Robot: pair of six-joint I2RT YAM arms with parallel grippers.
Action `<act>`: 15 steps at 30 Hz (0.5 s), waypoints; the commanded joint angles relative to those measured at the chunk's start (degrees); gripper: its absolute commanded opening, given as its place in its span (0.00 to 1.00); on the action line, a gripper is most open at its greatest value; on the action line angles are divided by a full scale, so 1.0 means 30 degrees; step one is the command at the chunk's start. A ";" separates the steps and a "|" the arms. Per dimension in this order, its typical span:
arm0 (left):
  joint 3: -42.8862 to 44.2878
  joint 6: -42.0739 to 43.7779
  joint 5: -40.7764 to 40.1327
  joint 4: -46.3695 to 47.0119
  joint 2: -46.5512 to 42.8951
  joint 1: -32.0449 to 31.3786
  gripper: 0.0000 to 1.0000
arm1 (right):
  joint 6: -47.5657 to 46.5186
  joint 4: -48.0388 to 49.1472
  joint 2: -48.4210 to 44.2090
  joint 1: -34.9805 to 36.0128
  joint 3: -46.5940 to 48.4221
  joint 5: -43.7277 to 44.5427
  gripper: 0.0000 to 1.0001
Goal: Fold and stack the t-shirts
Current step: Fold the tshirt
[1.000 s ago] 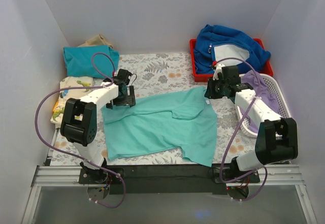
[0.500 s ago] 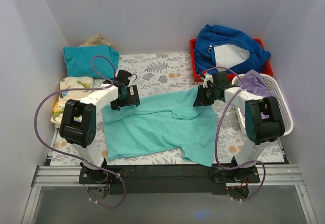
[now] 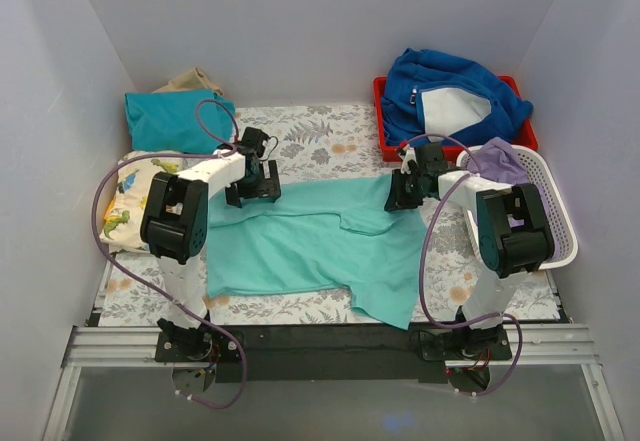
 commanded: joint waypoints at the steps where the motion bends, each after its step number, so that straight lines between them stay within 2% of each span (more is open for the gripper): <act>1: 0.1468 0.0989 -0.0289 -0.0123 0.1148 0.0127 0.98 | 0.0116 -0.0837 -0.0698 0.0100 -0.1418 0.2480 0.27; 8: 0.3316 0.1665 -0.0378 -0.0476 0.2324 0.0127 0.98 | -0.0586 -0.0515 -0.0817 0.0100 -0.1072 0.2690 0.27; 15: 0.2966 0.1549 0.0413 0.0227 0.0071 0.0127 0.98 | -0.1378 0.0687 -0.3625 0.0071 -0.0866 0.1283 0.29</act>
